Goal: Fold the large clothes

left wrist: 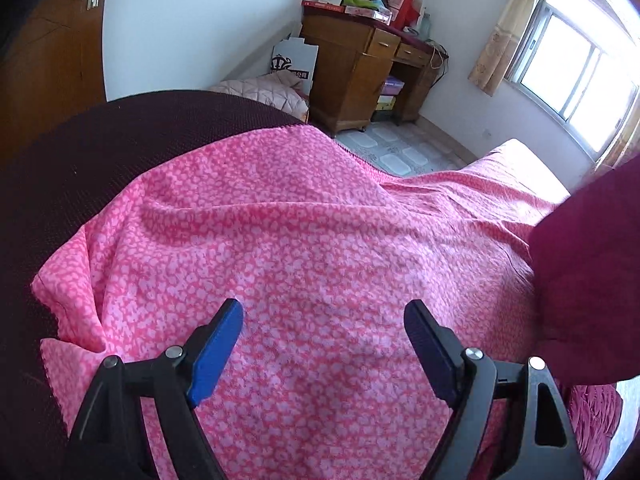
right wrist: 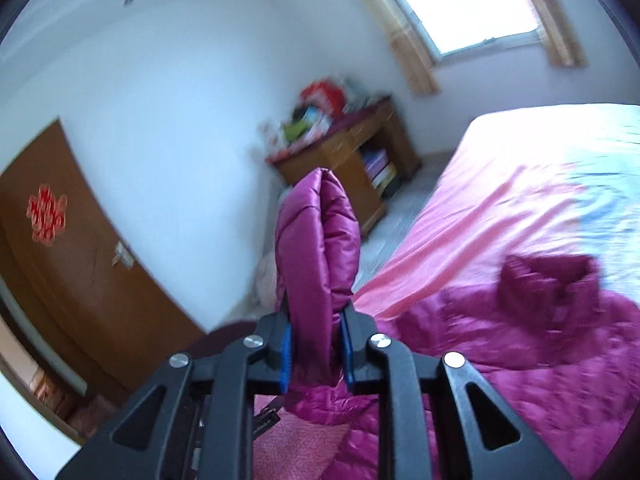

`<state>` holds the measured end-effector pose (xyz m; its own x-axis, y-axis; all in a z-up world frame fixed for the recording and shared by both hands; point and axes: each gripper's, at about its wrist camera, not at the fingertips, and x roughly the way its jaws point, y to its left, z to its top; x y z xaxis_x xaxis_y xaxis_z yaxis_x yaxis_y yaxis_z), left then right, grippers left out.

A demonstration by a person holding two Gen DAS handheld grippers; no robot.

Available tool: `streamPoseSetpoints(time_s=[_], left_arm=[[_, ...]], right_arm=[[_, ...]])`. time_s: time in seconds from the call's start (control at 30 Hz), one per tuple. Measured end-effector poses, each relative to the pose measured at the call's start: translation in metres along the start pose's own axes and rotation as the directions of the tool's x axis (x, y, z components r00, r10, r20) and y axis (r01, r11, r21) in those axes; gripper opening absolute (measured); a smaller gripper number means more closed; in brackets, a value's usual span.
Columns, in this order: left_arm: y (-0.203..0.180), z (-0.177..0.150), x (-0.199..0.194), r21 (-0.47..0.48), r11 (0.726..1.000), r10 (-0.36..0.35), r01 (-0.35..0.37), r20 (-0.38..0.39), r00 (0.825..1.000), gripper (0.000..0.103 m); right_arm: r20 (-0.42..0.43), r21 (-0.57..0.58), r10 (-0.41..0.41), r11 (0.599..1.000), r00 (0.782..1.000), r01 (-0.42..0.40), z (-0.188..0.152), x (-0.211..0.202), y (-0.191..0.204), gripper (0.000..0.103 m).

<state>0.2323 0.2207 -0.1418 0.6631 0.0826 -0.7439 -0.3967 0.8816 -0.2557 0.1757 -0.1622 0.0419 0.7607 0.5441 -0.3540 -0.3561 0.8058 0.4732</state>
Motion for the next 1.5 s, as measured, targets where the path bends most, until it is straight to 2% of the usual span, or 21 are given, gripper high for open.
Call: streamPoseSetpoints(time_s=[0.13,0.23,0.3,0.37,0.5,0.6,0.67,0.73,0.77,0.87,0.9,0.97,1.0,1.03,1.13,1.2,1.23,1.27,1.3,1.43,1.5], left_arm=[[-0.012,-0.002,-0.004,0.049,0.999,0.003,-0.004,0.014,1.0,0.083],[-0.028,-0.002,-0.011,0.117,0.993,0.0,-0.004,0.033,0.999,0.083],[-0.041,-0.003,-0.019,0.154,0.988,0.001,-0.008,0.046,0.999,0.083],[-0.059,-0.003,-0.028,0.194,0.981,-0.022,0.01,0.055,0.998,0.083],[-0.099,-0.006,-0.043,0.289,0.957,-0.049,0.025,0.077,0.996,0.083],[-0.137,-0.011,-0.052,0.362,0.931,-0.081,0.042,0.093,0.992,0.083],[-0.166,-0.013,-0.052,0.395,0.917,-0.099,0.055,0.092,0.991,0.083],[-0.189,-0.015,-0.053,0.422,0.905,-0.106,0.06,0.088,0.99,0.083],[-0.205,-0.017,-0.052,0.442,0.895,-0.113,0.062,0.088,0.99,0.083],[-0.235,-0.02,-0.046,0.473,0.88,-0.105,0.047,0.096,0.99,0.083],[-0.241,-0.02,-0.041,0.478,0.877,-0.097,0.037,0.101,0.99,0.083],[-0.257,-0.022,-0.028,0.498,0.867,-0.058,-0.001,0.104,0.993,0.083],[-0.263,-0.023,-0.018,0.507,0.861,-0.026,-0.026,0.095,0.995,0.083],[-0.267,-0.025,-0.009,0.513,0.858,-0.009,-0.034,0.08,0.997,0.083],[-0.265,-0.031,0.01,0.516,0.854,0.03,-0.061,0.068,0.997,0.083],[-0.259,-0.035,0.023,0.515,0.853,0.062,-0.084,0.059,0.996,0.083],[-0.252,-0.038,0.03,0.516,0.852,0.079,-0.092,0.048,0.996,0.083],[-0.245,-0.041,0.035,0.516,0.85,0.094,-0.105,0.048,0.994,0.083],[-0.239,-0.044,0.037,0.514,0.85,0.102,-0.115,0.053,0.993,0.083],[-0.21,-0.057,0.039,0.491,0.867,0.054,-0.085,0.076,0.996,0.089],[-0.202,-0.056,0.04,0.477,0.877,0.038,-0.064,0.063,0.997,0.091]], right_arm=[[0.081,0.081,-0.124,0.99,0.989,0.117,-0.005,-0.051,-0.043,0.022],[0.061,0.209,-0.219,0.957,0.974,0.202,-0.026,-0.069,-0.103,0.022],[0.014,0.254,-0.305,0.922,0.952,0.292,-0.048,-0.066,-0.142,0.022],[-0.071,0.29,-0.354,0.887,0.933,0.359,-0.075,-0.054,-0.178,0.022],[-0.204,0.359,-0.354,0.84,0.913,0.406,-0.12,-0.031,-0.225,0.024],[-0.232,0.379,-0.333,0.834,0.914,0.4,-0.138,-0.02,-0.234,0.031],[-0.235,0.346,-0.327,0.852,0.915,0.393,-0.134,-0.017,-0.225,0.048],[-0.254,0.313,-0.306,0.872,0.917,0.378,-0.13,-0.014,-0.216,0.074],[-0.258,0.293,-0.326,0.87,0.91,0.395,-0.126,-0.015,-0.213,0.076],[-0.2,0.227,-0.433,0.852,0.879,0.471,-0.118,-0.04,-0.21,0.077],[-0.154,0.194,-0.488,0.838,0.859,0.511,-0.116,-0.055,-0.202,0.077],[-0.077,0.122,-0.559,0.817,0.826,0.564,-0.108,-0.069,-0.196,0.068],[-0.061,0.077,-0.583,0.806,0.81,0.586,-0.102,-0.068,-0.193,0.055],[-0.074,0.055,-0.591,0.802,0.803,0.595,-0.098,-0.063,-0.193,0.053],[-0.158,0.118,-0.543,0.819,0.825,0.562,-0.098,-0.042,-0.214,0.053],[-0.207,0.12,-0.542,0.812,0.814,0.571,-0.109,-0.029,-0.222,0.053],[-0.233,0.126,-0.516,0.824,0.824,0.552,-0.118,-0.023,-0.224,0.041],[-0.255,0.139,-0.477,0.843,0.841,0.52,-0.126,-0.022,-0.223,0.034],[-0.28,0.151,-0.434,0.861,0.856,0.485,-0.136,-0.015,-0.22,0.033],[-0.278,0.119,-0.425,0.875,0.861,0.47,-0.159,-0.017,-0.197,0.033],[-0.269,0.133,-0.422,0.874,0.866,0.468,-0.168,-0.023,-0.199,0.032]])
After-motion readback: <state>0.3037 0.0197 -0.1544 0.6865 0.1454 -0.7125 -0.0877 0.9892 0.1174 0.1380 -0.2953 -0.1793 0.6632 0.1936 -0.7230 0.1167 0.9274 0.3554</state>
